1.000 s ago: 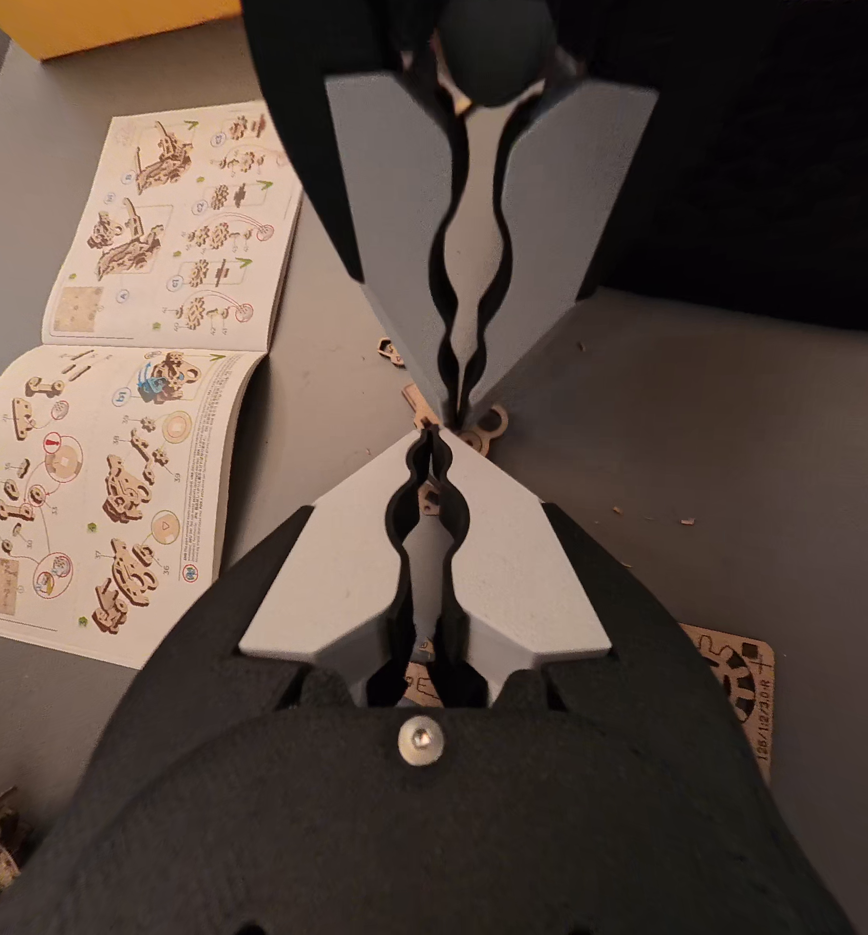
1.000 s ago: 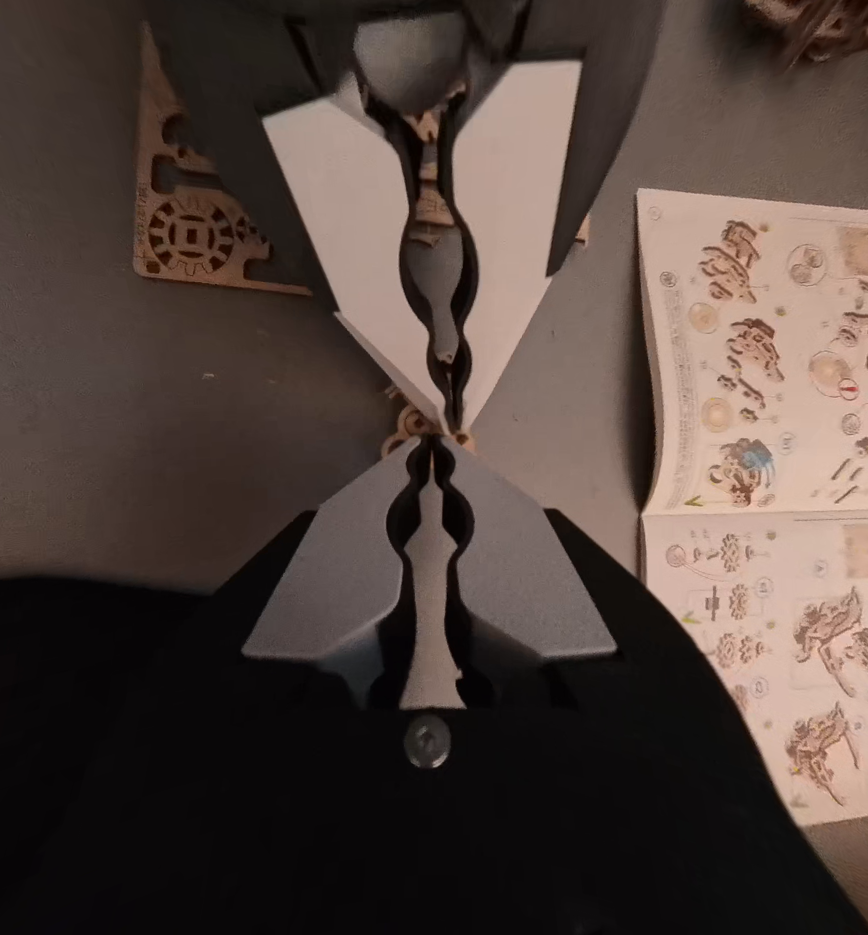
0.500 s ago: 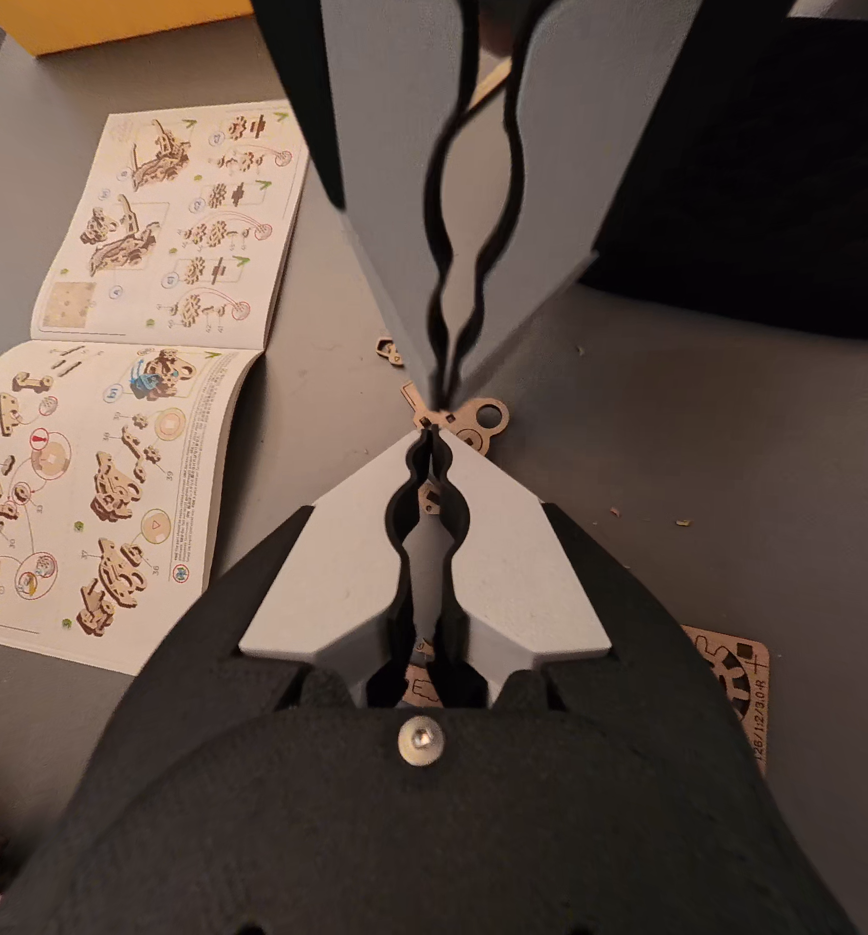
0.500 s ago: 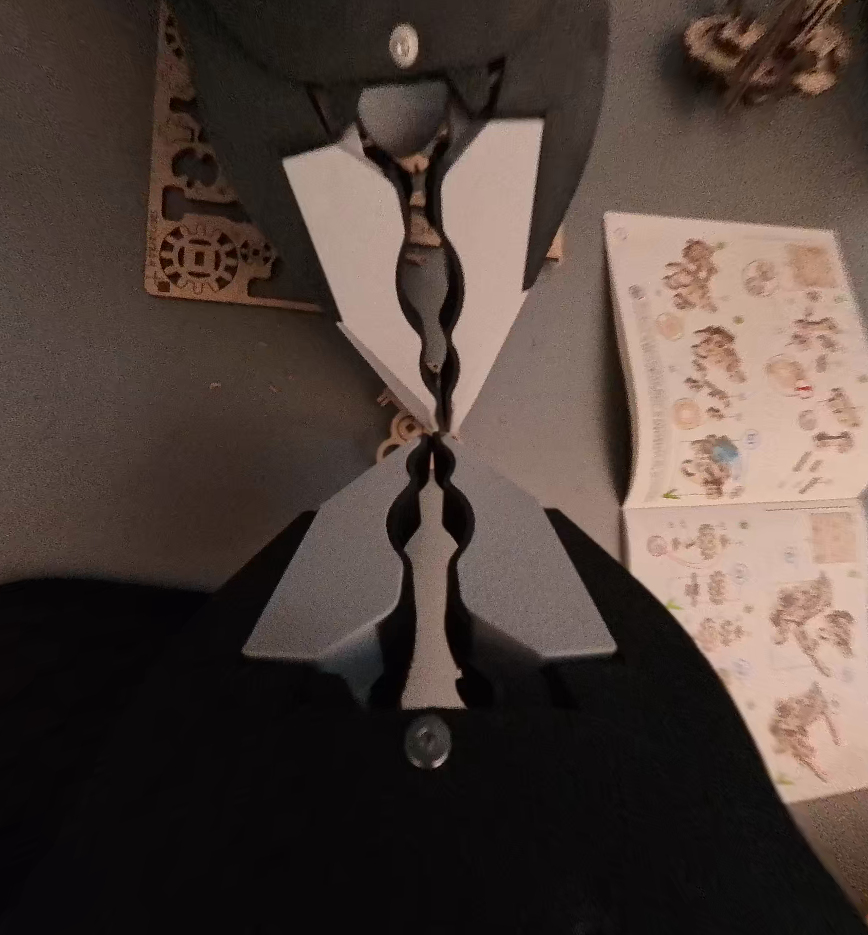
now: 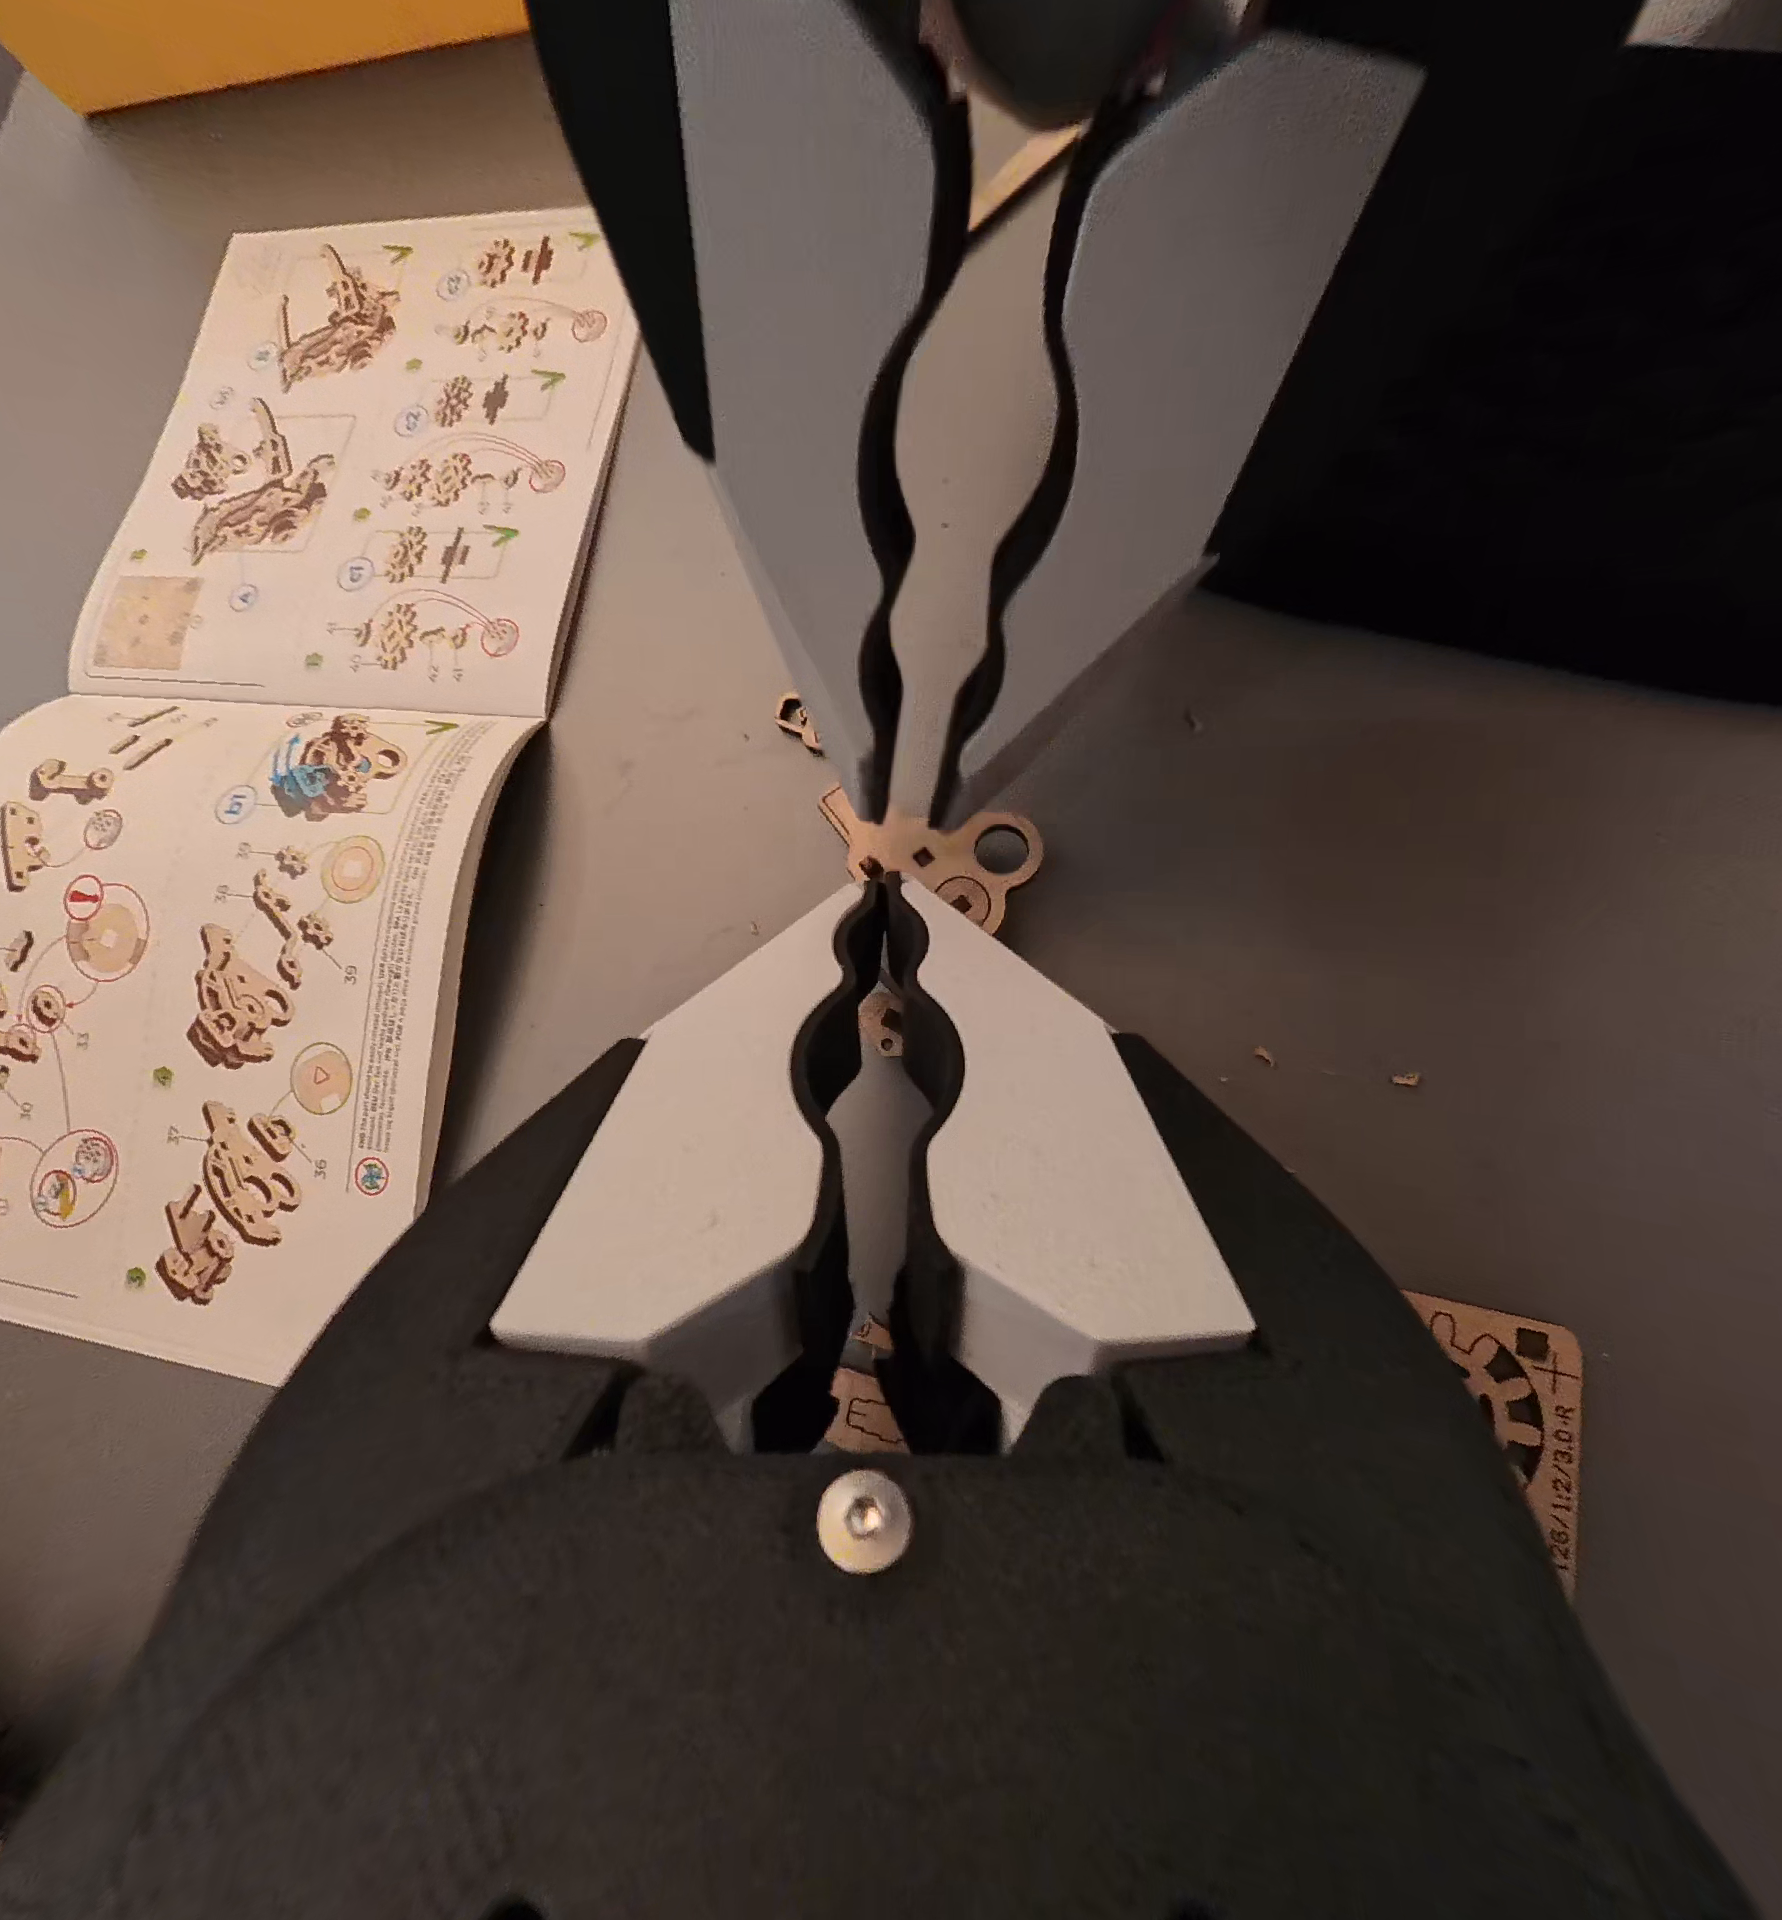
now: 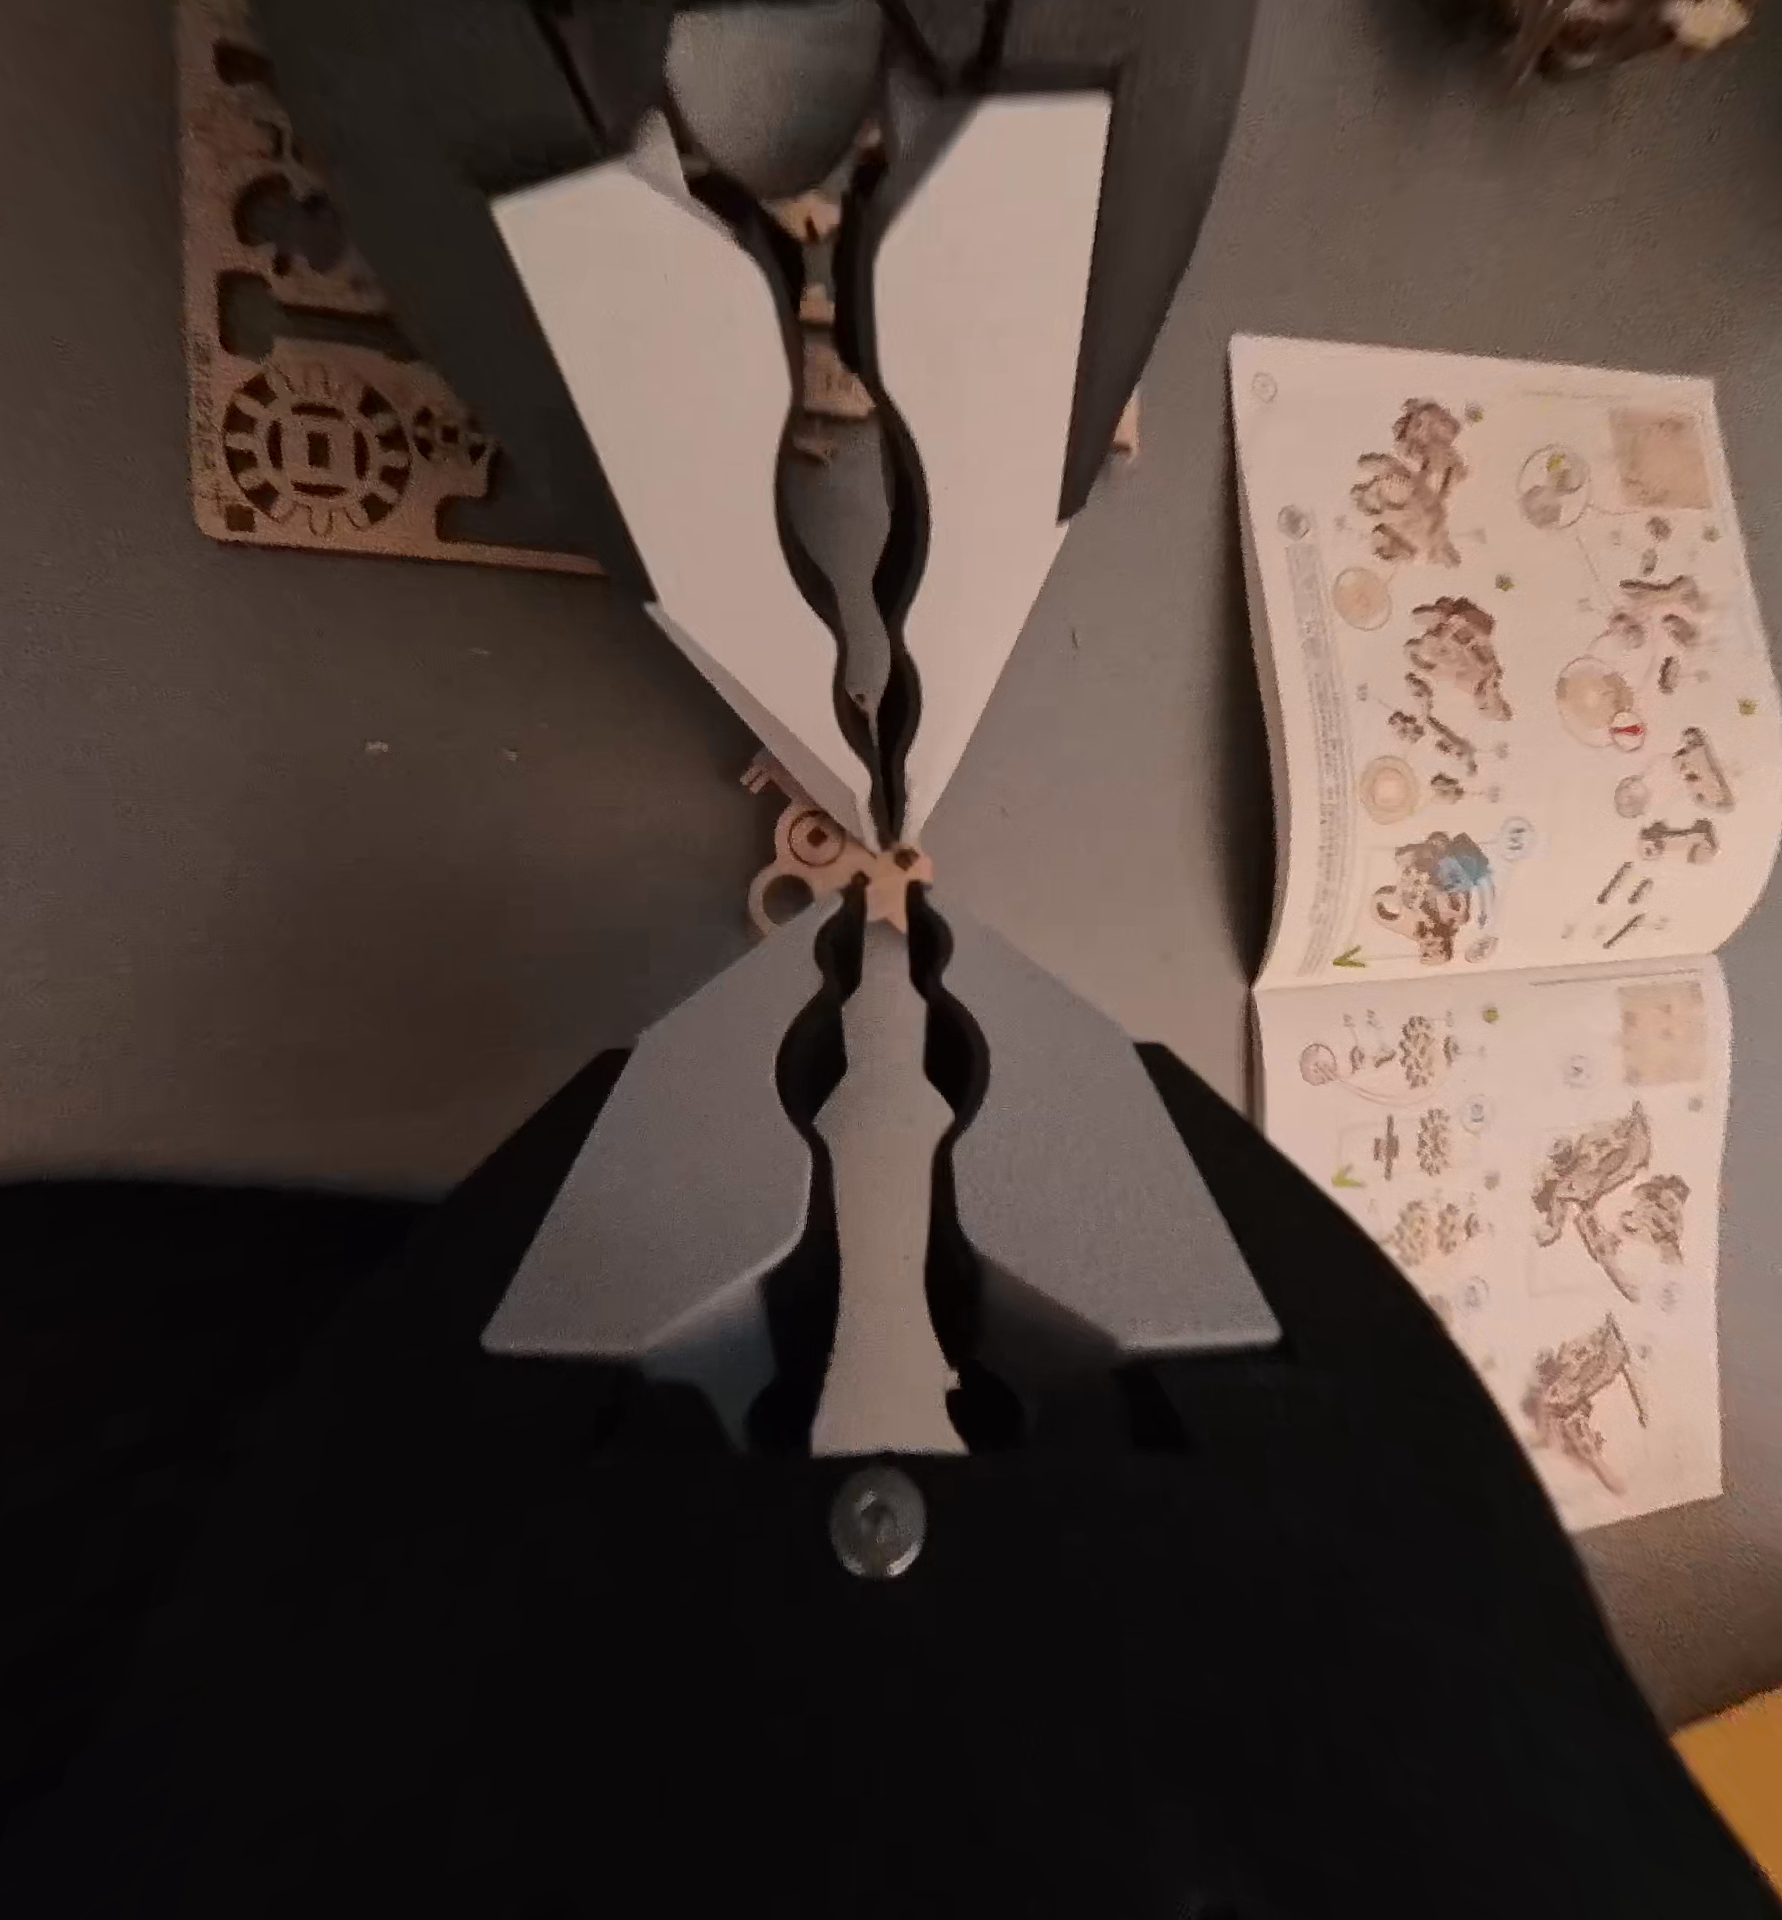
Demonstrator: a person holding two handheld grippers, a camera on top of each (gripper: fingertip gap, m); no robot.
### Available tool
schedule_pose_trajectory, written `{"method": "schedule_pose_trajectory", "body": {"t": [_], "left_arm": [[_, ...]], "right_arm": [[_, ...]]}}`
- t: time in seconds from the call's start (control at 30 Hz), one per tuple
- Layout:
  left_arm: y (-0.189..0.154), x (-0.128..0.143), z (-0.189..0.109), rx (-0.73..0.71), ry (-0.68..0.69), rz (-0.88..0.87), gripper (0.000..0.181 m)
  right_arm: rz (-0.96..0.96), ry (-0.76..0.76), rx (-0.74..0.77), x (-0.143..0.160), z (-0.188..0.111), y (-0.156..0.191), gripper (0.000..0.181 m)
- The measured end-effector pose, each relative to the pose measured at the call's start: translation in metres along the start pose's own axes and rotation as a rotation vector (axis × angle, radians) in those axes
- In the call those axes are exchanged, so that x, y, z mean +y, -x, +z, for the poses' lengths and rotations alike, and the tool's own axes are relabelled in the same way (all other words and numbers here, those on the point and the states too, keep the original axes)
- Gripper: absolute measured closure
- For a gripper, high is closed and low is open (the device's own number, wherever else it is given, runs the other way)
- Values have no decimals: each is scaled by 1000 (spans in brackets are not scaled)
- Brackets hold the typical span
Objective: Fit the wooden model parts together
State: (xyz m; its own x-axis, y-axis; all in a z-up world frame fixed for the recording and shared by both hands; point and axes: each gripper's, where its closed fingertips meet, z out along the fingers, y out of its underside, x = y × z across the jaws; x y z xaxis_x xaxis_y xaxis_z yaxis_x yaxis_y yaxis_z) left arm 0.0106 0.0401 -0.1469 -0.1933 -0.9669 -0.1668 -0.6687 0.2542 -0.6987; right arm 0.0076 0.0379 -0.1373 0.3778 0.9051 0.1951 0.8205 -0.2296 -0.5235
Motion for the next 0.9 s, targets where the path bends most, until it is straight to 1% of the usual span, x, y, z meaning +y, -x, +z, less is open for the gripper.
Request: {"method": "schedule_pose_trajectory", "body": {"t": [0.03,0.1,0.17,0.2,0.23,0.27,0.3,0.33,0.37,0.4,0.43,0.47,0.5,0.53,0.57,0.6,0.63,0.67,0.7,0.73,0.77,0.8,0.83,0.87,0.9], "left_arm": [[0,0,0,1,-1,-1,181],[1,-1,0,-1,-2,-5,181],[0,0,0,0,0,-3,181],[0,0,0,0,-1,-4,181],[1,0,0,1,1,-4,181],[1,0,-1,-1,3,-3,181],[1,0,0,0,5,-1,181],[0,0,0,0,0,-1,181],[0,0,0,1,-1,-1,181],[0,0,0,3,1,-2,181],[0,0,0,6,1,-6,181],[0,0,0,4,3,-8,181],[-1,0,0,4,-1,-8,181],[0,0,0,1,-3,-6,181],[-1,0,0,-1,-2,-4,181],[0,-1,0,-3,0,-3,181],[0,-1,0,-9,0,-4,181],[0,0,0,-8,5,0,181],[0,0,0,-8,0,-2,181],[0,0,0,-8,-1,-2,181],[0,0,0,-6,0,-3,181],[0,0,1,-5,1,-5,181],[1,0,1,-11,2,-5,181],[1,0,1,-13,0,0,181],[1,0,1,-14,-1,1,181]], "right_arm": [[4,-55,-16,-8,-1,3,181],[21,-29,-39,-1,9,5,181],[14,-7,-3,0,4,0,178],[20,-46,-20,-6,4,3,181],[45,-14,-54,1,12,6,179],[56,-38,-58,-2,10,5,180],[43,4,-36,2,7,2,176],[22,-3,4,-2,0,-3,176],[34,-73,-15,-12,-5,-1,181],[64,-85,-55,-12,1,4,181],[62,30,-53,9,12,5,171],[65,-38,-63,-3,8,7,181],[58,2,-29,0,3,1,176],[37,-19,10,-6,-4,-3,178],[48,-74,-22,-15,-5,2,181],[64,-39,-49,-7,5,6,181],[62,-25,-39,-2,11,4,181],[69,-7,-44,-1,7,5,181],[48,26,0,2,1,-1,176],[43,-33,6,-8,-3,-2,180],[74,-63,-47,-10,2,5,181],[69,45,-67,10,13,7,175],[75,-14,-60,-1,9,7,181],[60,31,-21,3,5,2,176],[53,10,6,-1,1,-2,178]]}}
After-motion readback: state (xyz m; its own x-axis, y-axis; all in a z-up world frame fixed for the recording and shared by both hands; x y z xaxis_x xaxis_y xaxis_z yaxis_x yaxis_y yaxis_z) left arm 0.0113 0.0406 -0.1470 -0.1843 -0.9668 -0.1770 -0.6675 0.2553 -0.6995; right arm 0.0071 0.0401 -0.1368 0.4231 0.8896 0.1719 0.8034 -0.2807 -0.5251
